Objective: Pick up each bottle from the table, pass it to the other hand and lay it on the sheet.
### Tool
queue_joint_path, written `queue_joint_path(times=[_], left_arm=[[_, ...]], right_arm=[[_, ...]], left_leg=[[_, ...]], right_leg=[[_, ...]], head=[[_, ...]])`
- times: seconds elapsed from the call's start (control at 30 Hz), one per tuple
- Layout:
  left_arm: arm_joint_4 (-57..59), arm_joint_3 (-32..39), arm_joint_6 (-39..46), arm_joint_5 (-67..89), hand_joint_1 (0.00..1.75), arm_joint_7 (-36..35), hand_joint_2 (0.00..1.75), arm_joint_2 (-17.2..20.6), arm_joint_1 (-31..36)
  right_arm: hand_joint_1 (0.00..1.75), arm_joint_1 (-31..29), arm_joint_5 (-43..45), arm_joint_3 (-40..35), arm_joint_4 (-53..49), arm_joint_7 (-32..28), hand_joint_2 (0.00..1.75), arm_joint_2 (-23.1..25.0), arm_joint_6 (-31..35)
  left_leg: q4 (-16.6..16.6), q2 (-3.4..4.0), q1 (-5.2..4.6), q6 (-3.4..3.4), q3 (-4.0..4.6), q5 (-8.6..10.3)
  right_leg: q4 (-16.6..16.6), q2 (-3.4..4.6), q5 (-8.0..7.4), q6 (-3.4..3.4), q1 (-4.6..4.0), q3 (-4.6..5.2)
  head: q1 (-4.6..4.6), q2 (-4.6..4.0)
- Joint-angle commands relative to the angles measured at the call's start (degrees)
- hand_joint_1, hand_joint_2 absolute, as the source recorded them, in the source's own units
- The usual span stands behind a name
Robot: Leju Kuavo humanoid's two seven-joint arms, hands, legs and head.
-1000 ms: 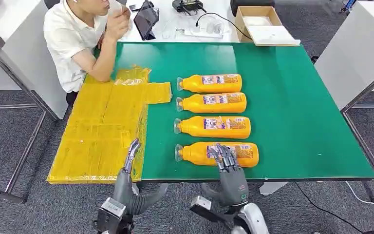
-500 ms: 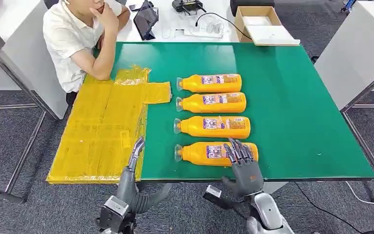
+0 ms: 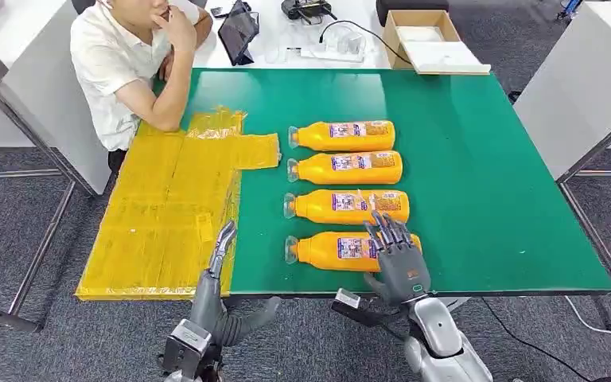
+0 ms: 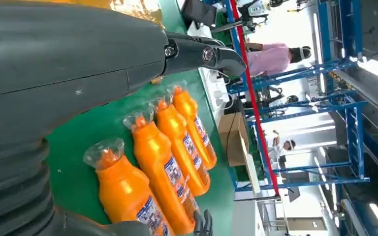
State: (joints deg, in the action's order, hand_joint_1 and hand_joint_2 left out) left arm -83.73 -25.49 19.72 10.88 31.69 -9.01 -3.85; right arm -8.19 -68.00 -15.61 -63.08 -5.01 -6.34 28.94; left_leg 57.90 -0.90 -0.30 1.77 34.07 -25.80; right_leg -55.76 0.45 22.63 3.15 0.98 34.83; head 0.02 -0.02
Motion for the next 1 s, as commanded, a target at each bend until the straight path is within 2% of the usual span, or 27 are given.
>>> queue_joint_path(times=[0.03,0.27,0.53,0.67,1.0], left_arm=[[1.12,1.58,0.12,0.37,0.00,-0.09,1.75,0.16,0.11],[1.43,1.61,-0.30,0.30,0.00,-0.15,1.75,0.00,0.22],[1.90,1.52,-0.94,0.14,0.00,-0.38,1.75,0.02,0.50],[2.04,1.38,-1.44,0.24,0.00,-0.75,1.75,0.11,0.55],[1.51,1.49,-1.91,0.99,0.00,-1.04,1.75,0.19,0.84]], right_arm=[[0.00,-0.02,2.79,-3.34,-5.30,-0.90,1.75,-0.73,-1.62],[0.00,-0.04,4.09,-3.64,-4.02,-0.19,1.75,-1.13,-4.18],[0.00,-2.80,4.32,-2.06,6.08,4.25,1.75,-1.58,-9.90],[0.00,-3.73,4.45,-2.47,8.65,4.65,1.75,-1.46,-12.11],[0.00,-6.75,1.12,-3.79,9.22,7.22,1.75,-1.85,-11.74]], left_leg=[[-0.01,0.12,0.01,-0.07,-0.11,-0.05],[-0.04,0.10,0.04,-0.11,-0.24,-0.09],[-0.08,0.09,0.03,-0.09,-0.26,-0.05],[-0.06,0.09,0.01,-0.07,-0.16,-0.03],[-0.09,0.17,0.04,-0.14,-0.40,-0.07]], right_leg=[[0.00,0.05,0.03,-0.08,-0.02,-0.08],[0.03,0.01,0.08,-0.13,-0.06,-0.22],[0.09,0.00,0.04,-0.10,-0.05,-0.24],[0.07,0.03,0.01,-0.08,-0.02,-0.15],[0.08,0.04,0.04,-0.15,-0.07,-0.33]], head=[[0.00,0.02],[0.00,0.02],[0.00,0.02],[0.00,0.02],[0.00,0.02]])
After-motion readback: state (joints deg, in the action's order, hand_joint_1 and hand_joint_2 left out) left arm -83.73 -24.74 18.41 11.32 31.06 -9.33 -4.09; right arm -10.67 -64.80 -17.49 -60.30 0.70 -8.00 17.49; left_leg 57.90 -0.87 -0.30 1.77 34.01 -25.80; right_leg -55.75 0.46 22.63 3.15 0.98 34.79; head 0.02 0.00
